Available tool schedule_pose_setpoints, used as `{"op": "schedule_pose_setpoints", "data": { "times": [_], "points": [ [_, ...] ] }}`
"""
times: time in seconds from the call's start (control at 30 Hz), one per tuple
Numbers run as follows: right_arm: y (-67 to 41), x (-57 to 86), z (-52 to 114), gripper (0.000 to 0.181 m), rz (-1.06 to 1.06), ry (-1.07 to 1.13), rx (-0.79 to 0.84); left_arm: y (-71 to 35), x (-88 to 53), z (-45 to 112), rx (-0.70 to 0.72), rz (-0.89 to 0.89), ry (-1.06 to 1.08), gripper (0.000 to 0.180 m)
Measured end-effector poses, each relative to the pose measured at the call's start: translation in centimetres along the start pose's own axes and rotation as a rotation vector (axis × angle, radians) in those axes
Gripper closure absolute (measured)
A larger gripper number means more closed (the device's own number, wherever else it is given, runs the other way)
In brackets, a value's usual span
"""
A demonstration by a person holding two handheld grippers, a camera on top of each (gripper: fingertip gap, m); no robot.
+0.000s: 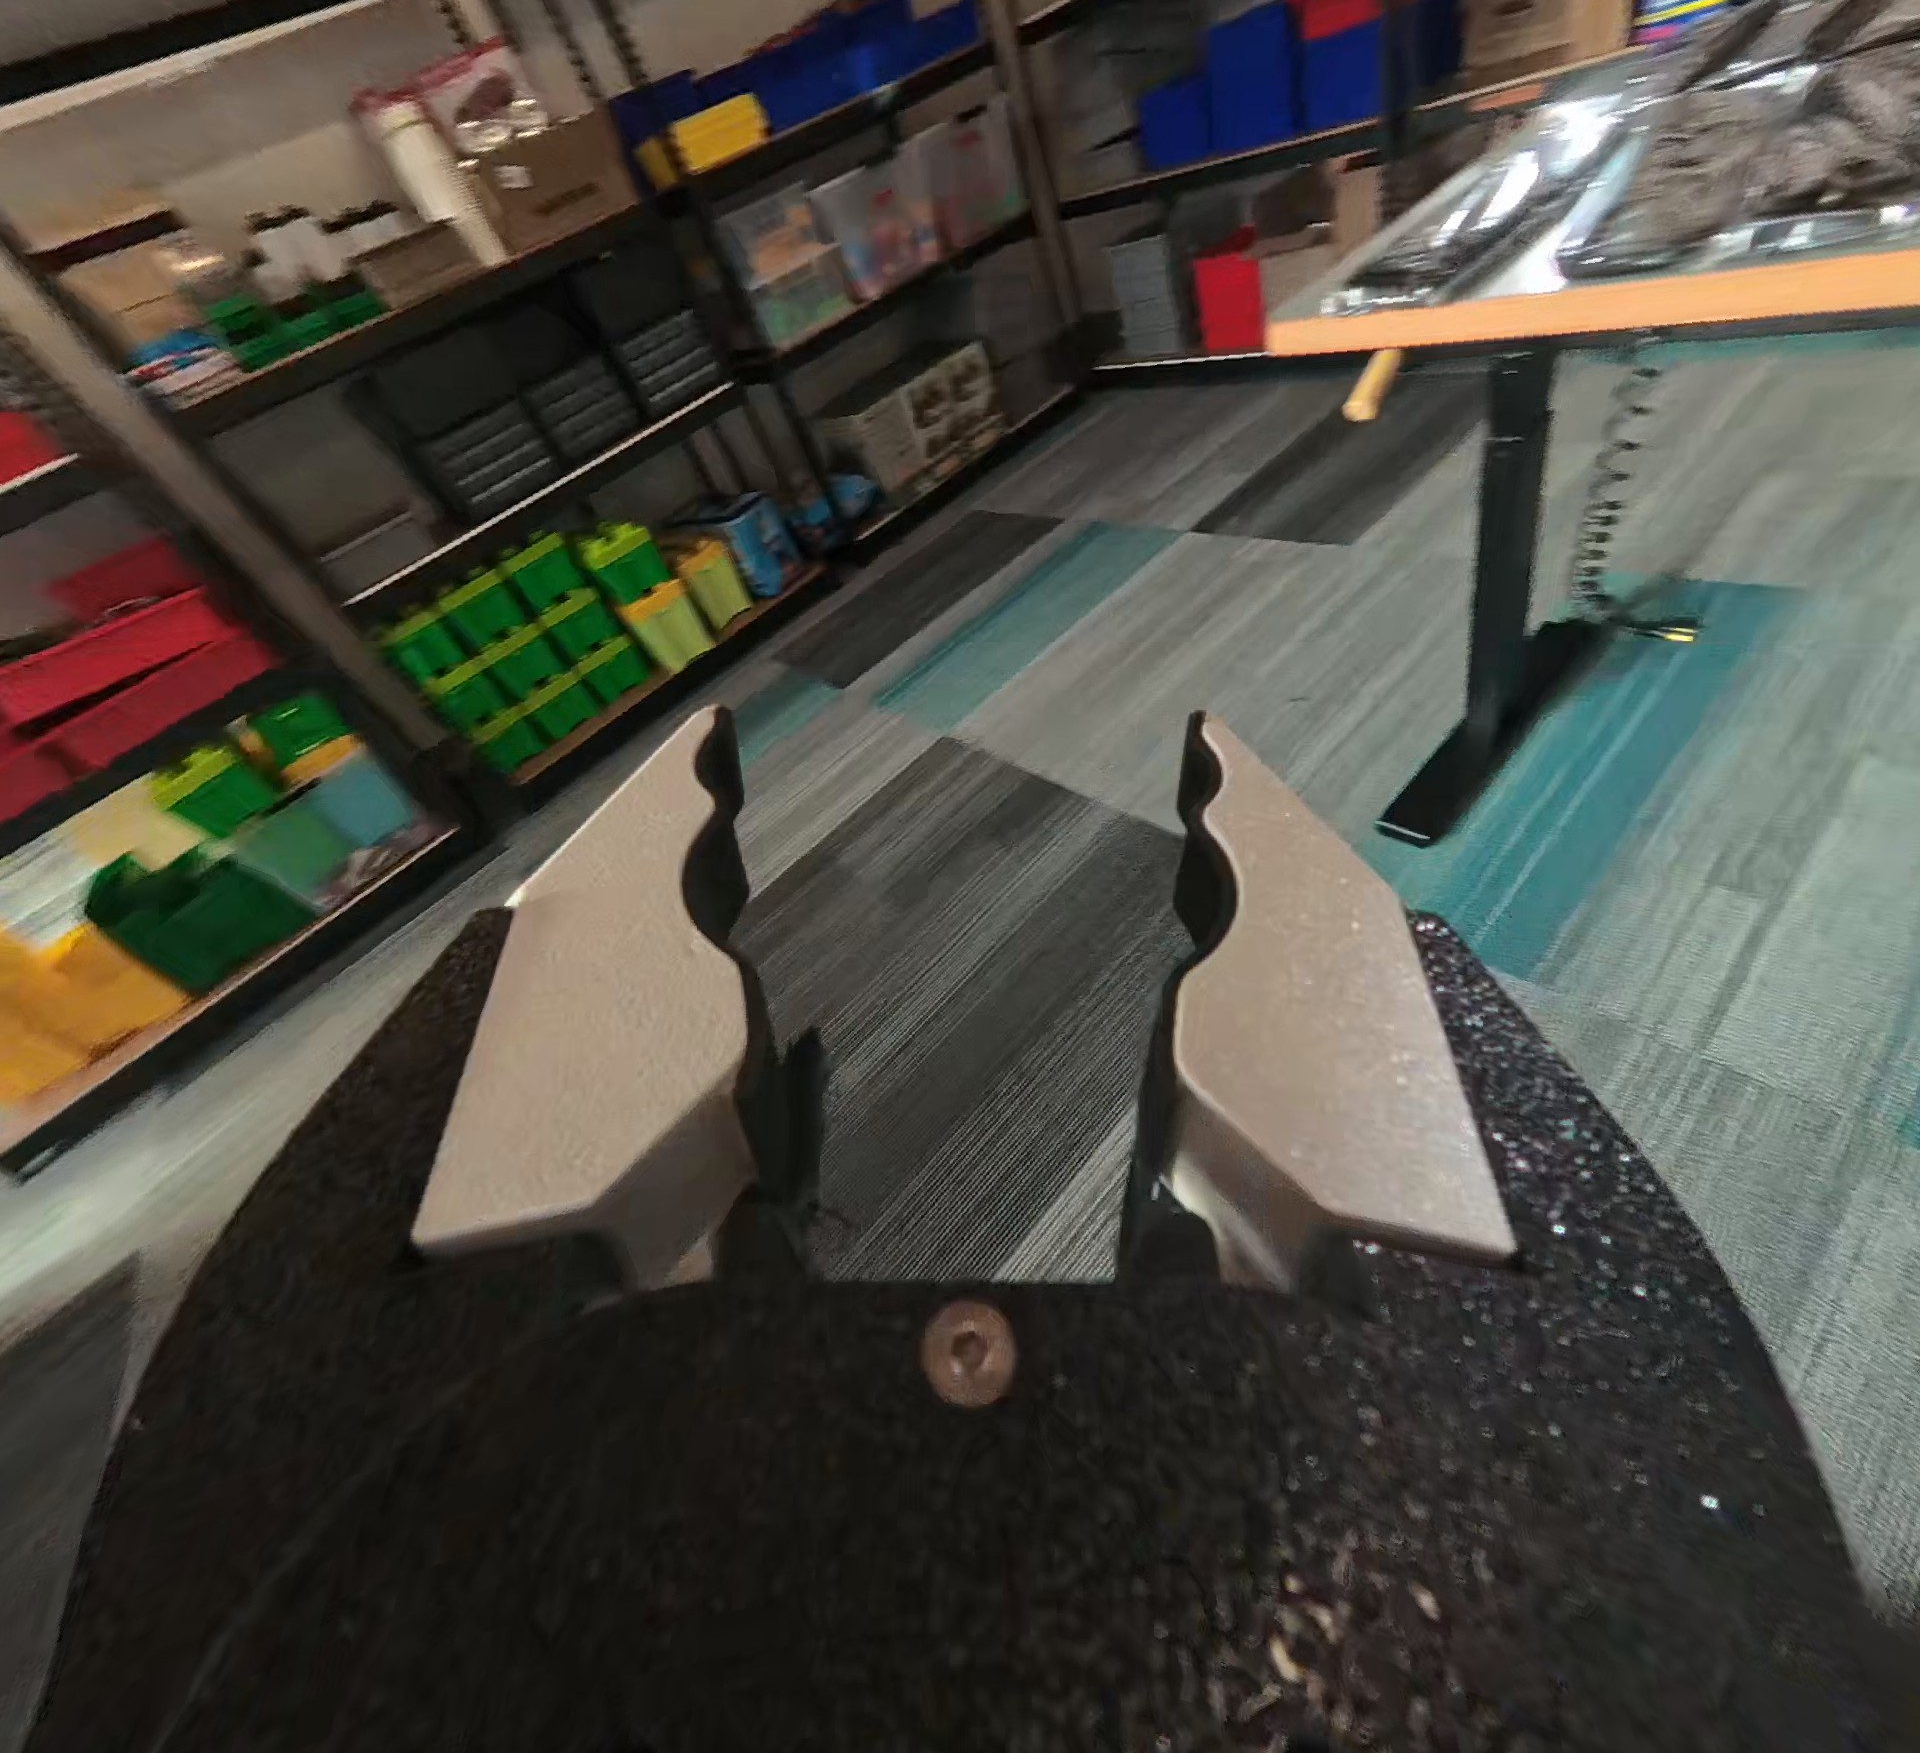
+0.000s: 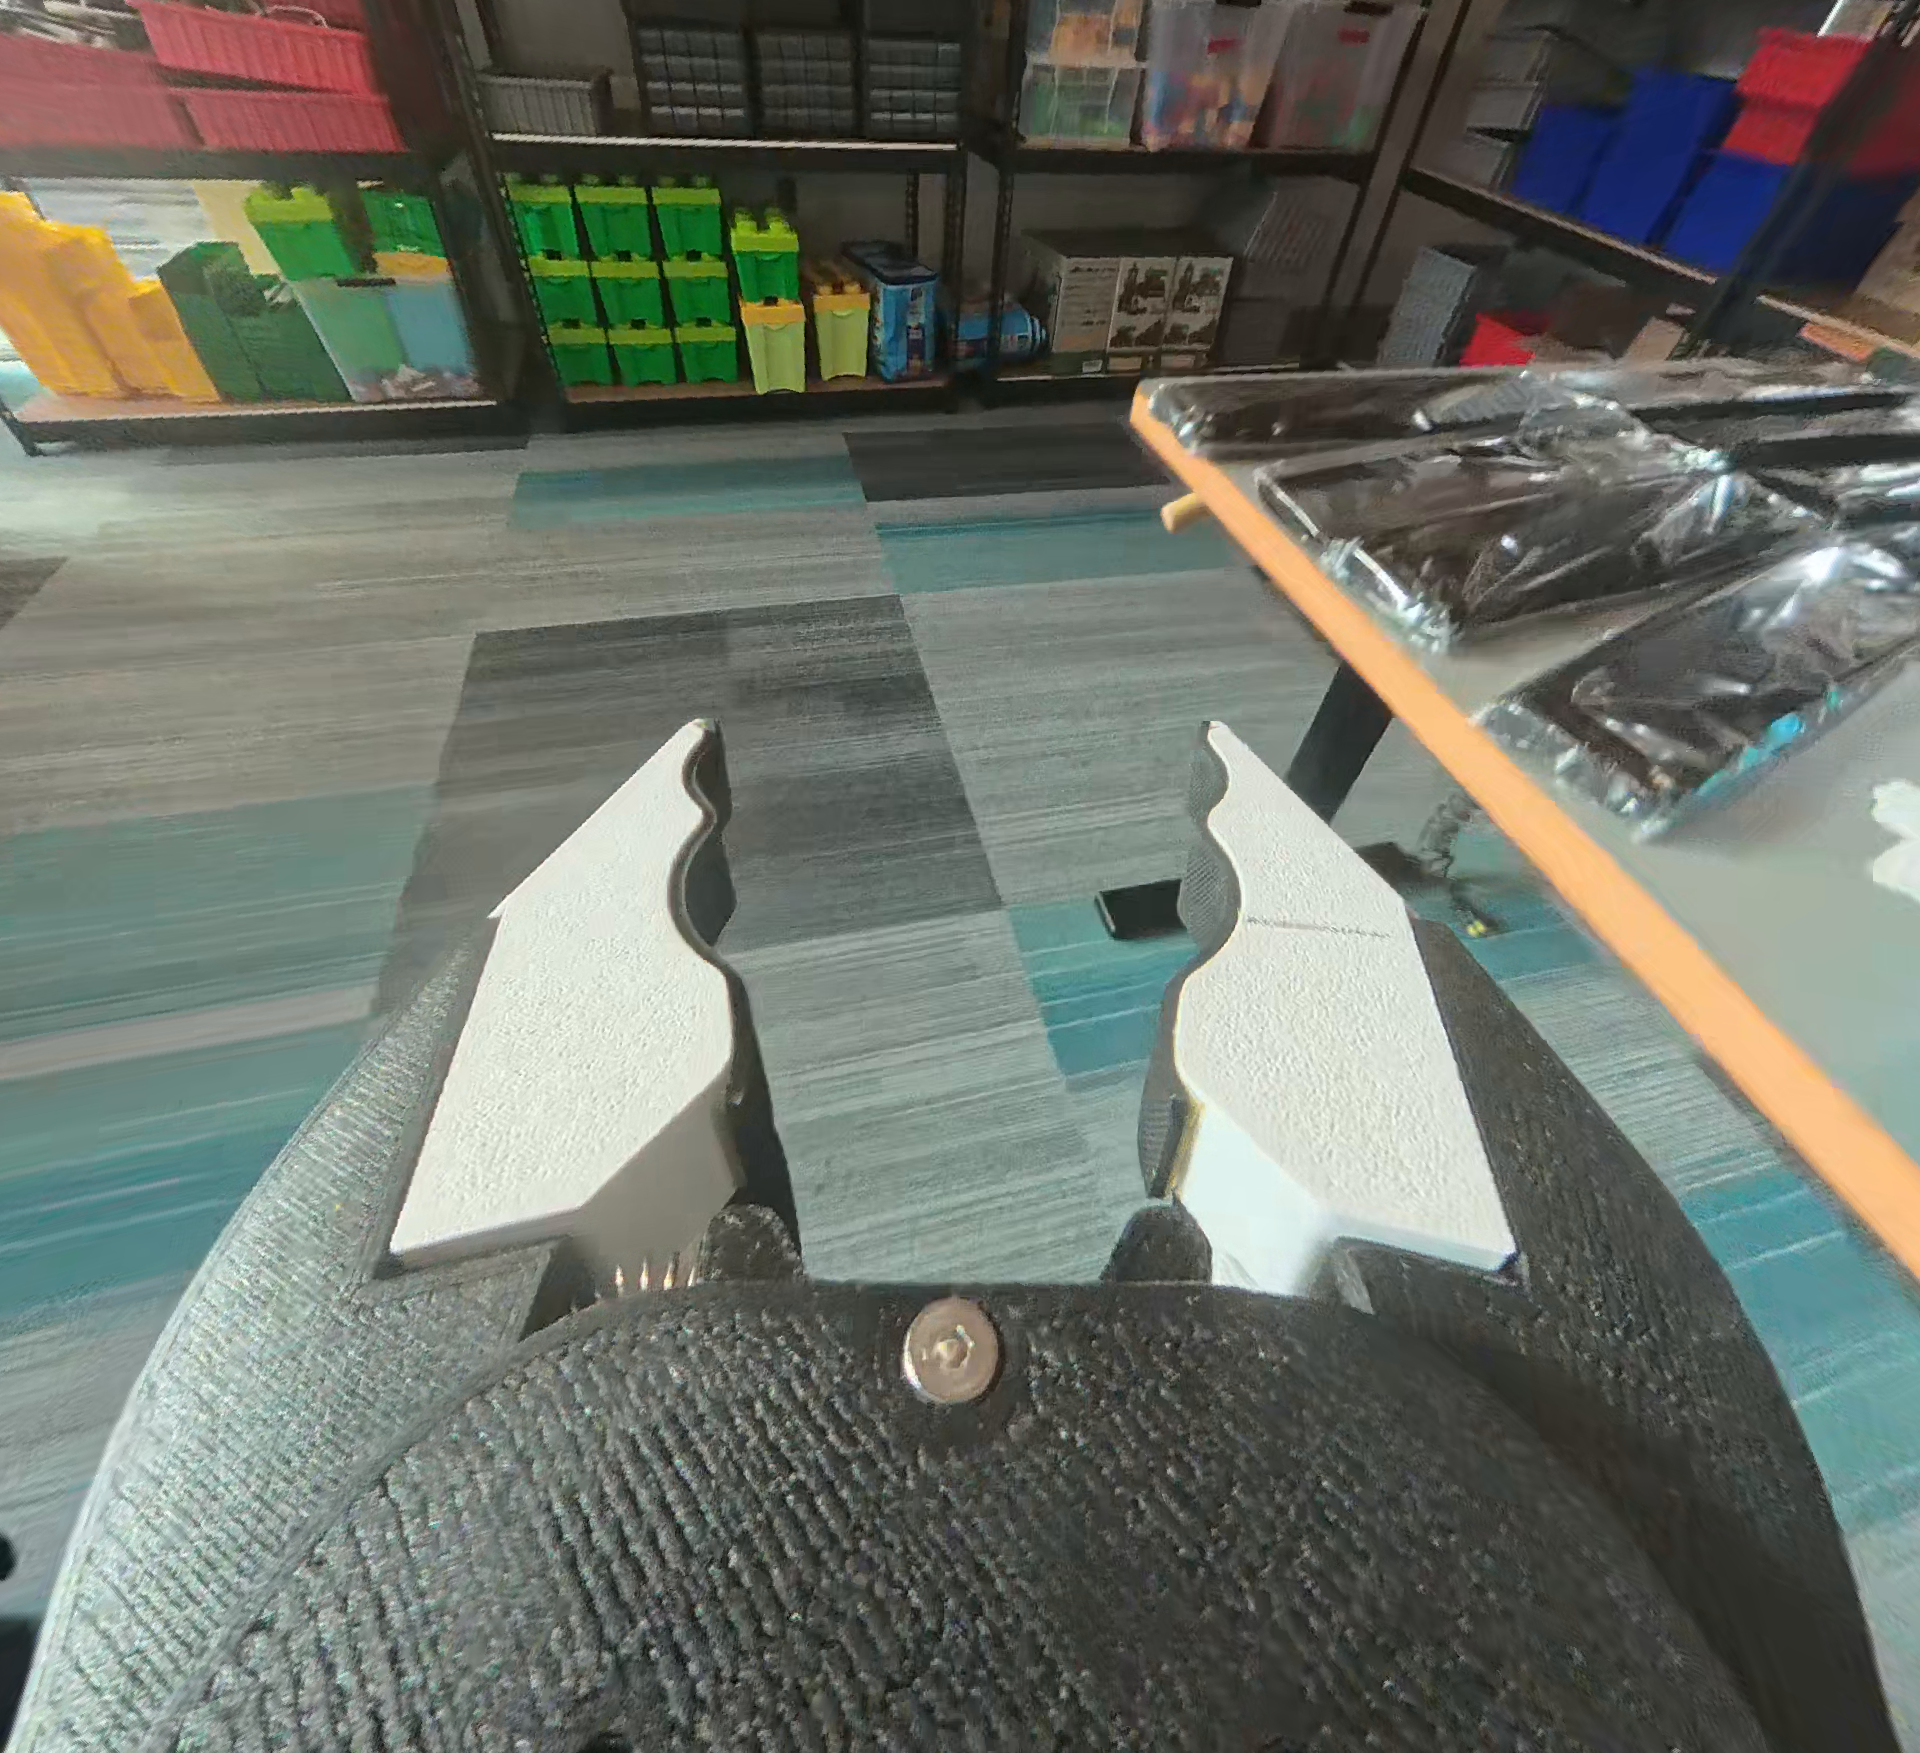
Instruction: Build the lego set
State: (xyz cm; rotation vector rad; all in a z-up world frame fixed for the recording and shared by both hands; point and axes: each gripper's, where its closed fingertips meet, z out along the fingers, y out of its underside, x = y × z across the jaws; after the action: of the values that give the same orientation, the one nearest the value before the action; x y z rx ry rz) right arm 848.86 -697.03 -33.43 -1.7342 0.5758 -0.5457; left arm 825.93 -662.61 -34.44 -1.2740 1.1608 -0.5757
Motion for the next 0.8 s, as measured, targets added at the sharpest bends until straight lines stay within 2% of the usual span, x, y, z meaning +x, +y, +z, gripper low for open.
{"op": "schedule_pose_setpoints", "data": {
  "times": [0.1,0.2,0.33,0.47,0.53,0.63,0.7,0.8],
  "points": [
    [-1.8,4.3,5.5,0.092,0.002,0.054,-0.008,-3.0,5.2,10.0,0.021,-0.012,0.317,0.107],
    [-1.8,8.5,10.5,0.090,0.041,0.101,-0.049,-6.9,10.3,18.8,0.098,-0.037,0.526,0.109],
    [-0.8,15.7,17.6,0.095,0.090,0.290,-0.110,-11.3,15.7,30.6,0.166,-0.055,0.593,0.109],
    [-1.7,21.7,26.6,0.094,0.200,0.376,-0.080,-14.8,20.7,42.7,0.186,-0.097,0.605,0.112],
    [-1.7,24.6,31.7,0.094,0.224,0.395,-0.096,-15.4,23.4,49.4,0.125,-0.133,0.632,0.113],
    [-1.1,28.0,38.4,0.094,0.294,0.415,-0.178,-15.1,27.9,57.0,-0.030,-0.080,0.777,0.108],
    [-0.6,29.3,42.1,0.095,0.327,0.402,-0.218,-15.9,29.2,61.3,-0.036,-0.059,0.806,0.106],
    [1.4,30.2,46.3,0.095,0.350,0.374,-0.315,-15.8,30.9,66.0,-0.067,-0.120,0.878,0.105]
  ]
}}
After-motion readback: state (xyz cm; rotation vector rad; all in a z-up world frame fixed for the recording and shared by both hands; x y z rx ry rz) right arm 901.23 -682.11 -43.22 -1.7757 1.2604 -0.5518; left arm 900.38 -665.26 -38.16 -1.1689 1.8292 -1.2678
